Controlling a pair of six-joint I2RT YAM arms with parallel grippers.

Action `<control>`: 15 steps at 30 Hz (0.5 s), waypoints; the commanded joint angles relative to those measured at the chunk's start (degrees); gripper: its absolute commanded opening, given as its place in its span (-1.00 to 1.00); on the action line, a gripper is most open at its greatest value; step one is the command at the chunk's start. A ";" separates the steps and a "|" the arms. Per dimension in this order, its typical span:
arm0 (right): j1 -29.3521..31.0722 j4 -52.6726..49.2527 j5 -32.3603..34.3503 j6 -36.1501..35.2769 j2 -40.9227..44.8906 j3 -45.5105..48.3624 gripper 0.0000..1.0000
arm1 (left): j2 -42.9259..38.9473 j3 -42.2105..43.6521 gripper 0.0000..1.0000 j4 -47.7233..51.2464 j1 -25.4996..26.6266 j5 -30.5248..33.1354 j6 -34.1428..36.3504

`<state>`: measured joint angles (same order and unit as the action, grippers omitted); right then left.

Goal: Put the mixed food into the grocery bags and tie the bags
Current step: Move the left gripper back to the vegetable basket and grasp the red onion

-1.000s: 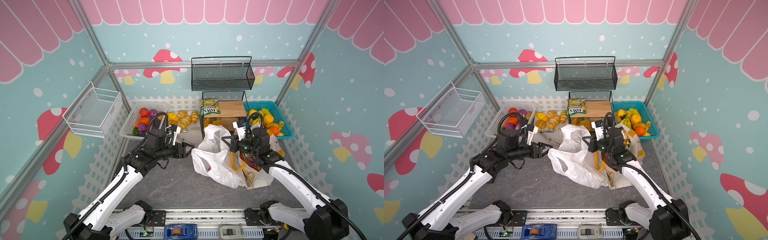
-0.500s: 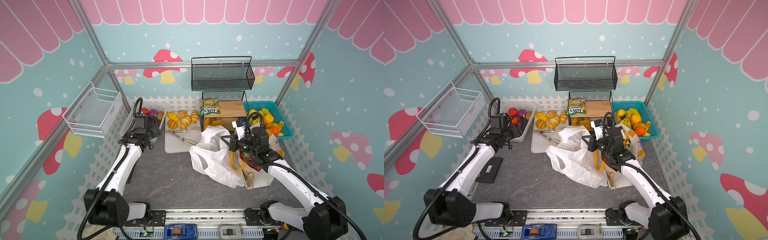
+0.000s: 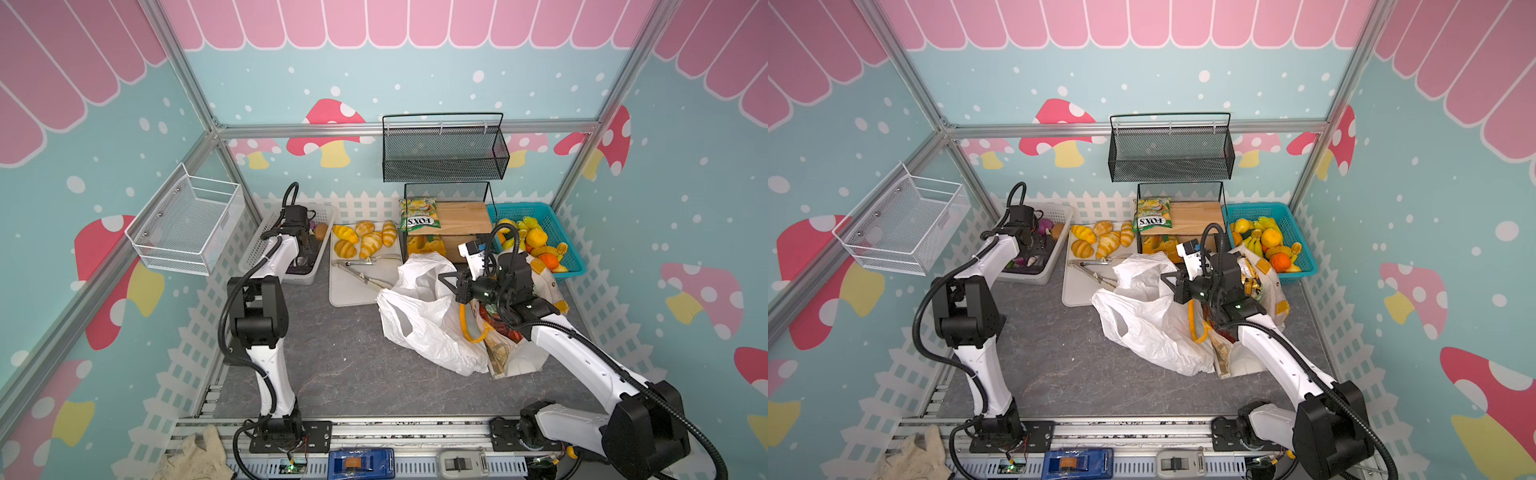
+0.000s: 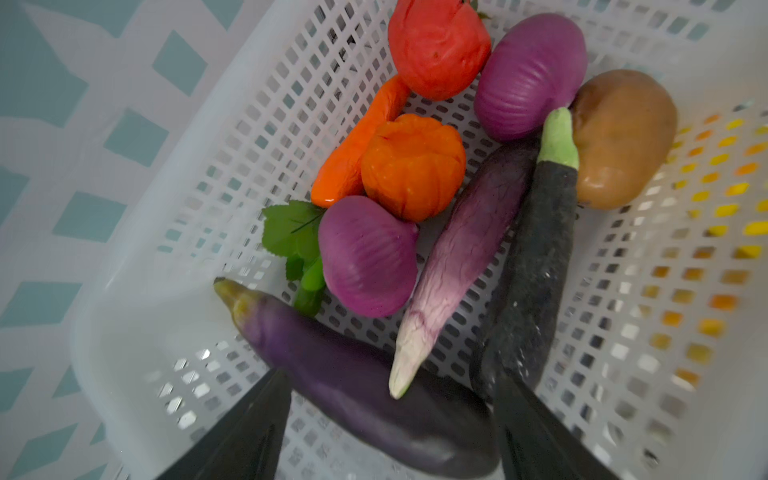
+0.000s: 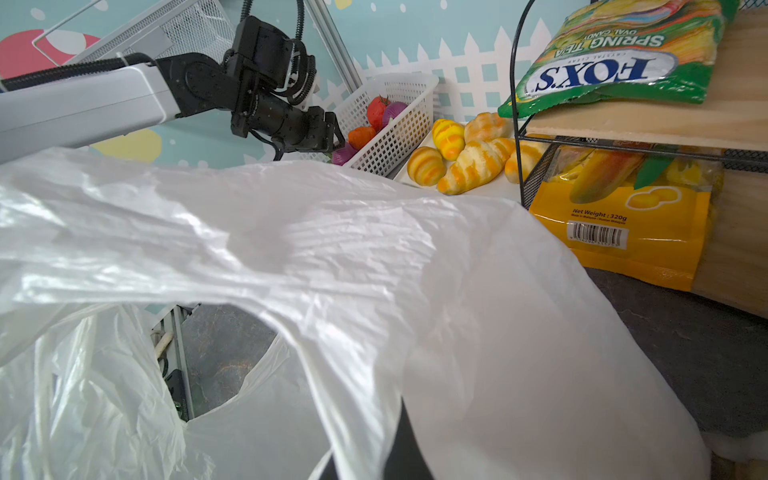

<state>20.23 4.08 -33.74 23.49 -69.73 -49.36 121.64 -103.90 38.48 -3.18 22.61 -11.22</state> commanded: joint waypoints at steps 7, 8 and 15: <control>-0.28 0.94 -0.93 -2.20 -2.28 -1.61 -0.97 | 10.51 -12.26 0.52 7.55 -2.98 0.78 1.51; -0.28 0.93 -0.97 -2.26 -2.65 -1.73 -0.97 | 11.37 -13.10 0.53 7.78 -3.07 0.70 1.63; -0.28 0.94 -1.29 -2.22 -3.91 -2.28 -0.97 | 16.15 -18.49 0.54 9.60 -4.71 -0.19 1.91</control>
<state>20.23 4.14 -34.17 22.31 -73.12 -49.67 136.00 -120.31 45.69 -6.81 23.11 -10.02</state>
